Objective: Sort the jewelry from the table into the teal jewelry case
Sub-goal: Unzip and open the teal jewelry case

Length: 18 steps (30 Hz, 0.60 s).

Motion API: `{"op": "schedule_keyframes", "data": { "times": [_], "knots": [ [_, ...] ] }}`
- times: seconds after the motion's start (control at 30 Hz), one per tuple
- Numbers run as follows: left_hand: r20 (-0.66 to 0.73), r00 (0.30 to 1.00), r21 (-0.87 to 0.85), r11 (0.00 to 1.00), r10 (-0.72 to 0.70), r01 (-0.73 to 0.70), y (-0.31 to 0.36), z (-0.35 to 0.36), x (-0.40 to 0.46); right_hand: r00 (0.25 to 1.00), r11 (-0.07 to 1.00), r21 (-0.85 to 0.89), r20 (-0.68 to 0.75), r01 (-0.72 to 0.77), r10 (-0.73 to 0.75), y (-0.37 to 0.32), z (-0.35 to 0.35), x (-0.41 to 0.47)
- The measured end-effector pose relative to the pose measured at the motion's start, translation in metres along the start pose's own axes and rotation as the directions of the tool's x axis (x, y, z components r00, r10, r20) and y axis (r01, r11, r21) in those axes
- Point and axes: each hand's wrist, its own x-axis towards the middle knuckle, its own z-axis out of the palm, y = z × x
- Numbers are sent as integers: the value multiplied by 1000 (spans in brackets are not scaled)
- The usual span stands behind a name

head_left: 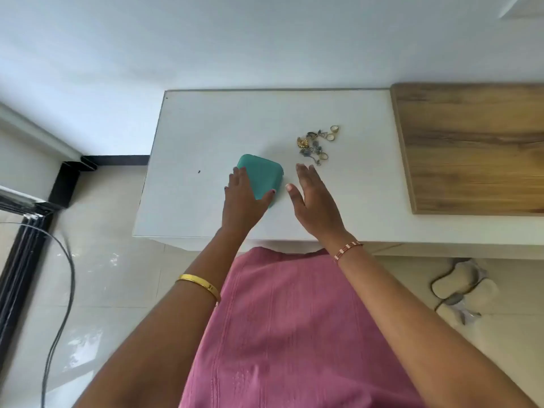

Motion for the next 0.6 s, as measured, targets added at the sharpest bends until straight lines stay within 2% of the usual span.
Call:
{"op": "schedule_keyframes", "data": {
  "times": [0.1,0.3,0.43,0.6],
  "knots": [
    [-16,1000,35,999,-9,9,0,5,10,996,993,78,40,-83,80,6,7,12],
    [-132,991,150,988,-27,47,2,10,21,990,977,179,94,-120,104,9,23,28],
    [-108,988,124,985,-109,122,2,12,24,979,945,275,149,-175,138,13,33,35],
    [-93,988,118,984,-123,134,1,13,22,959,851,444,170,-281,229,13,42,40]
  ]
}}
